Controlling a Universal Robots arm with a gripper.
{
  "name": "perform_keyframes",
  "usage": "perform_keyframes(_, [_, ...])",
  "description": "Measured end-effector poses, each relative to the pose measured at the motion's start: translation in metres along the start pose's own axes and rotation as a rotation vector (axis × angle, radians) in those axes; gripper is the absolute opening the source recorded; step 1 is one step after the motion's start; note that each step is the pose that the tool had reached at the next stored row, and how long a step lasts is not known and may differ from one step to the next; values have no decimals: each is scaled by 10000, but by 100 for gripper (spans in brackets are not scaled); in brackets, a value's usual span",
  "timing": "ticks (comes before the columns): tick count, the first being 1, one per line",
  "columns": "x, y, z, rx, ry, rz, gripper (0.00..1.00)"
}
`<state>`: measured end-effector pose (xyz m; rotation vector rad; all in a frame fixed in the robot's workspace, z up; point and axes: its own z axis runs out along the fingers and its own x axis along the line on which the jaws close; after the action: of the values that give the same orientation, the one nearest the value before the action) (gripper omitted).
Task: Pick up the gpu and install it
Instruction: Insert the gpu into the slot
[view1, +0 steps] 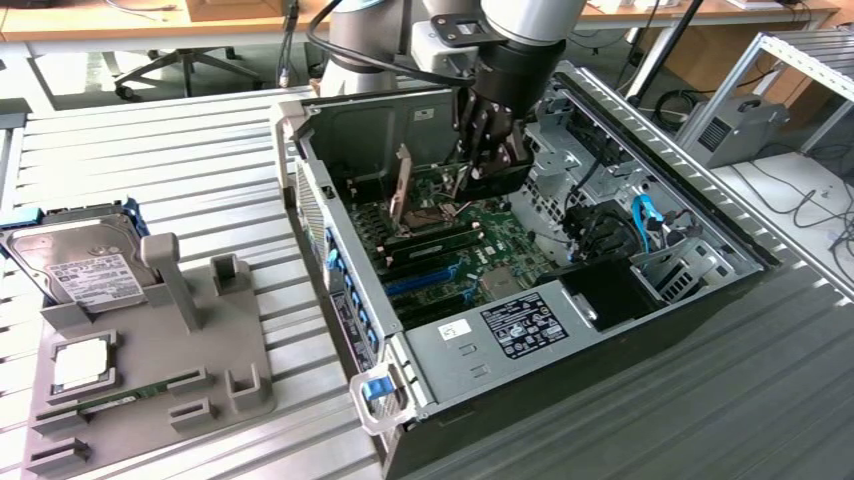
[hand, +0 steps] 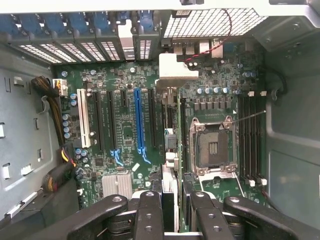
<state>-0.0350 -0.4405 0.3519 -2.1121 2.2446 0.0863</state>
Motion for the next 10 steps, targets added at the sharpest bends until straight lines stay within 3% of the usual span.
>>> perform_keyframes(10, [14,2,33,0,0,0,27])
